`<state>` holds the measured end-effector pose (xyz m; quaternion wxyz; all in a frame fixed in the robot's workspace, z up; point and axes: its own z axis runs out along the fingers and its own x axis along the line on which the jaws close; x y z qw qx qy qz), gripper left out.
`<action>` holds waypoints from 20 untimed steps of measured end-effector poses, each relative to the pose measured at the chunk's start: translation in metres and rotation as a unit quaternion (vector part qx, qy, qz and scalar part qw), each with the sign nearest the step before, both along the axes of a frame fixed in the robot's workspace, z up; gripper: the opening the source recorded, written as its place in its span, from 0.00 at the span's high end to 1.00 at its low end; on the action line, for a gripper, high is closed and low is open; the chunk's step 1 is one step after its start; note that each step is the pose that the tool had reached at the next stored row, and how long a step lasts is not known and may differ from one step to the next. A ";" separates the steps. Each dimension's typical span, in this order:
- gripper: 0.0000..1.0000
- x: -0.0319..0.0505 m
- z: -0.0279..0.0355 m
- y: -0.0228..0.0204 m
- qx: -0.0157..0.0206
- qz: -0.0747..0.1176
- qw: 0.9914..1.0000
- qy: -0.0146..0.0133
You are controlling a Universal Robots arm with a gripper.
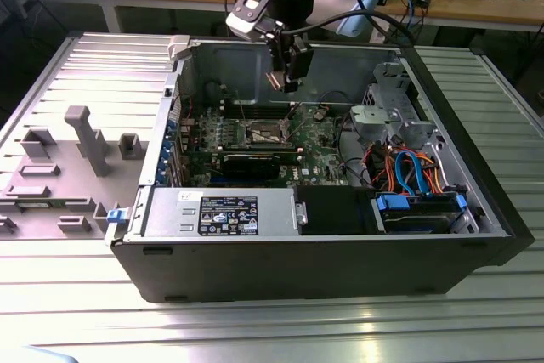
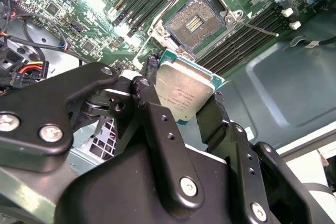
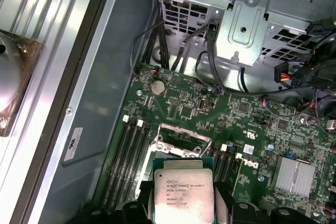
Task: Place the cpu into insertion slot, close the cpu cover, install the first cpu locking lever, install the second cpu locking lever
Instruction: 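Place the cpu into insertion slot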
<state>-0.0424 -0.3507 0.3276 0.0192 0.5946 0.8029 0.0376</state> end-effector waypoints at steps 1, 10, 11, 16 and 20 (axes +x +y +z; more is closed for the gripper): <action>0.45 0.0000 0.0000 0.0000 0.000 -0.001 1.000 0.000; 0.45 0.0000 -0.0003 0.0000 0.000 -0.014 1.000 0.000; 0.45 0.0000 -0.0003 0.0000 0.000 -0.016 1.000 0.000; 0.45 0.0000 -0.0005 0.0000 0.000 -0.022 1.000 0.000; 0.45 0.0000 -0.0005 0.0000 0.000 -0.026 1.000 0.000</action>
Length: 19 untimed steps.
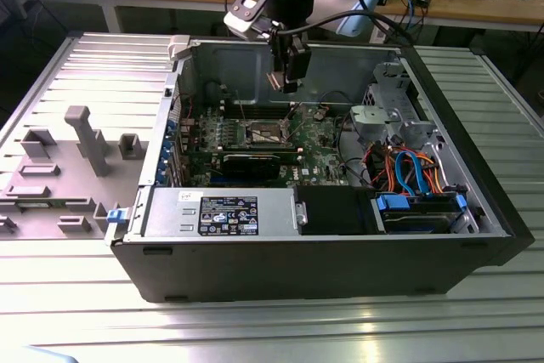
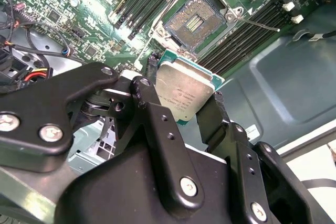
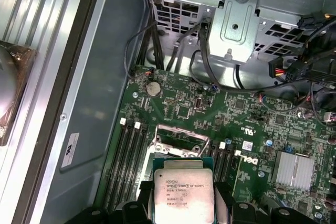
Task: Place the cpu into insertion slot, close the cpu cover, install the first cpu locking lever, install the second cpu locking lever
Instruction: 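Place the cpu into insertion slot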
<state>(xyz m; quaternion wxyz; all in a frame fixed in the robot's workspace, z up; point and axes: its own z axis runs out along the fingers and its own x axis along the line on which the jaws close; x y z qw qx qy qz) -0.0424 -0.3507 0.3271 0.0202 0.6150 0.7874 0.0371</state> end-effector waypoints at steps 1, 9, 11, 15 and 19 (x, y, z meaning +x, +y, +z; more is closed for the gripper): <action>0.45 0.0000 0.0000 0.0000 0.000 -0.001 1.000 0.000; 0.45 0.0000 -0.0002 0.0000 0.000 -0.010 1.000 0.000; 0.45 0.0000 -0.0004 0.0000 0.000 -0.013 1.000 0.000; 0.45 0.0000 -0.0005 0.0000 0.000 -0.021 1.000 0.000; 0.45 0.0000 -0.0008 0.0000 0.000 -0.032 1.000 0.000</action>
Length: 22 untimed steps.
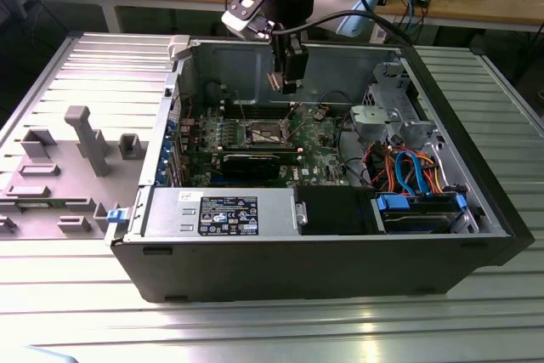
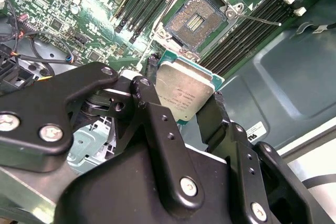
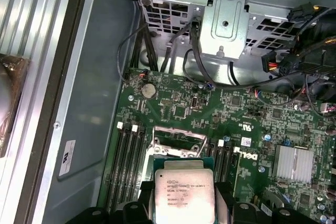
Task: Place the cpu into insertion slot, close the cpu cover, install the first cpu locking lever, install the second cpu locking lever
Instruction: 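Place the cpu into insertion slot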
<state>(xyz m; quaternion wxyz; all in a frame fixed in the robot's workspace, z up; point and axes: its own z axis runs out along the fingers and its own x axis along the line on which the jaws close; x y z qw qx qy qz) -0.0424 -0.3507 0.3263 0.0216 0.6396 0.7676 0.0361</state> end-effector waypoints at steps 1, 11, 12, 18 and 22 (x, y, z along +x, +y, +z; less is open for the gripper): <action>0.45 0.0000 -0.0001 0.0000 0.000 -0.003 1.000 0.000; 0.45 0.0000 -0.0006 0.0000 0.000 -0.016 1.000 0.000; 0.45 0.0000 -0.0009 0.0000 0.000 -0.016 1.000 0.000; 0.45 0.0000 -0.0010 0.0000 0.000 -0.019 1.000 0.000; 0.45 0.0000 -0.0010 0.0000 0.000 -0.020 1.000 0.000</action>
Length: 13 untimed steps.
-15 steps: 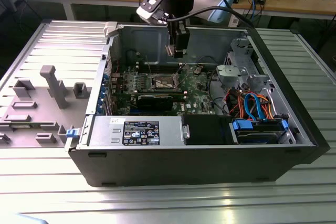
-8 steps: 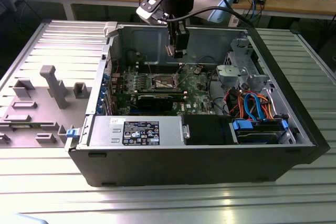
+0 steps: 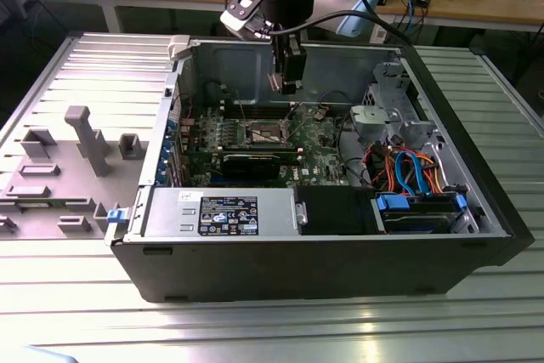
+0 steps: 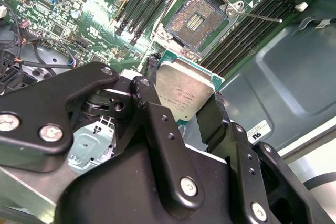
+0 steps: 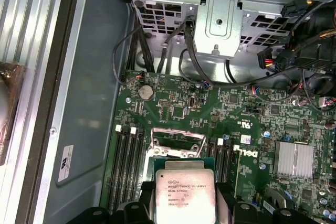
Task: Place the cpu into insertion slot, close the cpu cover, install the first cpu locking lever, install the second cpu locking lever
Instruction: 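Place the cpu into insertion slot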
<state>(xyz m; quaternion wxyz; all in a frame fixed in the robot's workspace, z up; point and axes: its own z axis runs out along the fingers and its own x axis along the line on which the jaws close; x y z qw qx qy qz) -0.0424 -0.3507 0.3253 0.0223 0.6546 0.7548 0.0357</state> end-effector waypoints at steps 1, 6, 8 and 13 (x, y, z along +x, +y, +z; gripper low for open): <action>0.45 0.0000 0.0000 0.0000 0.000 0.000 1.000 0.000; 0.45 0.0000 -0.0001 0.0000 0.000 -0.003 1.000 0.000; 0.45 0.0000 -0.0002 0.0000 0.000 -0.004 1.000 0.000; 0.45 0.0000 -0.0004 0.0000 0.000 -0.009 1.000 0.000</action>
